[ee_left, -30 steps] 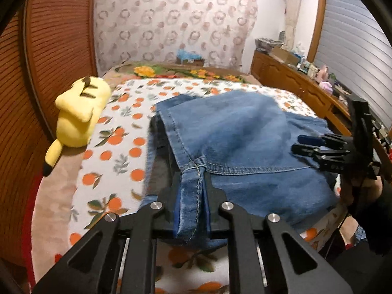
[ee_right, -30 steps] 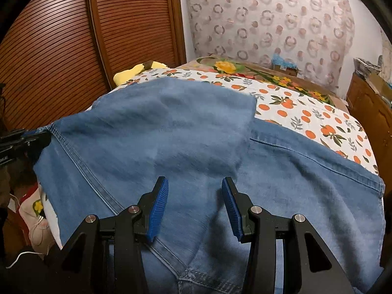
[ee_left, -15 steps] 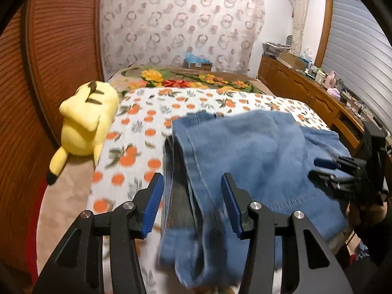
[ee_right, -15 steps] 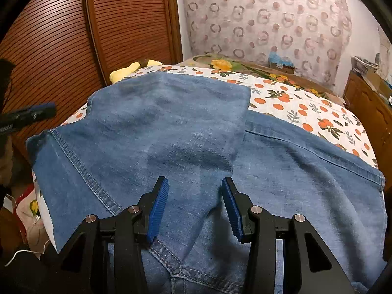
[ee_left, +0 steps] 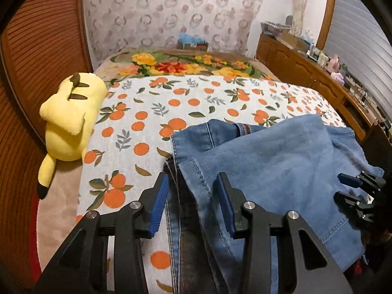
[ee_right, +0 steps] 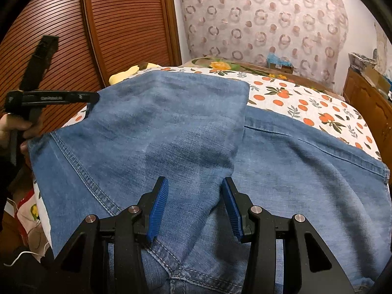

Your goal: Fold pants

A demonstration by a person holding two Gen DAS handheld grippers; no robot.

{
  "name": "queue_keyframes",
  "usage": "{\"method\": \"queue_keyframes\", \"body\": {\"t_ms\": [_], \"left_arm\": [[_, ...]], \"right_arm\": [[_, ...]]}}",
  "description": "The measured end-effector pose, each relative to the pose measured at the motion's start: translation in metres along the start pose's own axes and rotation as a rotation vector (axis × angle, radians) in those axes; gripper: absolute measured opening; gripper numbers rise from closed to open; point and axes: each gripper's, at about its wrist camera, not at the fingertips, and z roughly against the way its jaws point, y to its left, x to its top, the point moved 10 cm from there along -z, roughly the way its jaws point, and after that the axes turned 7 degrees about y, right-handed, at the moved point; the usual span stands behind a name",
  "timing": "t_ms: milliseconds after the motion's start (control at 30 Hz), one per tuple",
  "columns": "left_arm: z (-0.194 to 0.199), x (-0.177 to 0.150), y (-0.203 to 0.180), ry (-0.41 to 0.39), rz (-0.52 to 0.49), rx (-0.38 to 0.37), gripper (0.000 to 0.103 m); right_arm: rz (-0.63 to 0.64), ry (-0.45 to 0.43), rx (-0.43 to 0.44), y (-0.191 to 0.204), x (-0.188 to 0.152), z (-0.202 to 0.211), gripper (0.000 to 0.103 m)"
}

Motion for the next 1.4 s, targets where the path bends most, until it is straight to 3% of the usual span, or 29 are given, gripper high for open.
{"method": "queue_keyframes", "body": {"t_ms": [67,233,567,867,967,1033,1100,1167,1267,1333,1400], "left_arm": [[-0.005,0.000,-0.001,0.018,-0.003,-0.011,0.037],[-0.003,0.004,-0.011,0.023,-0.039,-0.028,0.008],[0.031,0.045,-0.002,-0.084,-0.037,0.030,0.005],[0.022,0.050,0.000,-0.072,-0.045,0.066,0.005],[0.020,0.043,-0.001,-0.064,-0.040,0.070,0.015],[0.020,0.039,-0.004,-0.067,-0.052,0.080,0.030],[0.021,0.035,-0.009,-0.072,-0.074,0.086,0.035],[0.022,0.031,-0.018,-0.079,-0.091,0.075,0.048],[0.024,0.025,-0.032,-0.092,-0.110,0.053,0.050],[0.025,0.021,-0.039,-0.095,-0.119,0.058,0.060],[0.028,0.018,-0.046,-0.112,-0.120,0.050,0.061]], "right_arm": [[-0.007,-0.002,0.009,-0.002,-0.001,0.000,0.047],[-0.006,-0.010,0.009,-0.002,-0.001,0.001,0.047],[-0.009,-0.022,0.009,-0.003,-0.002,0.002,0.047],[-0.012,-0.026,0.013,-0.003,-0.003,0.001,0.047],[-0.014,-0.027,0.014,-0.004,-0.003,0.000,0.047],[-0.013,-0.027,0.013,-0.004,-0.004,0.000,0.047],[-0.015,-0.027,0.012,-0.004,-0.004,0.001,0.047],[-0.018,-0.025,0.011,-0.004,-0.004,0.000,0.047],[-0.017,-0.026,0.009,-0.004,-0.004,0.000,0.047],[-0.016,-0.027,0.009,-0.003,-0.004,-0.001,0.047],[-0.016,-0.027,0.010,-0.003,-0.004,-0.001,0.047]]}}
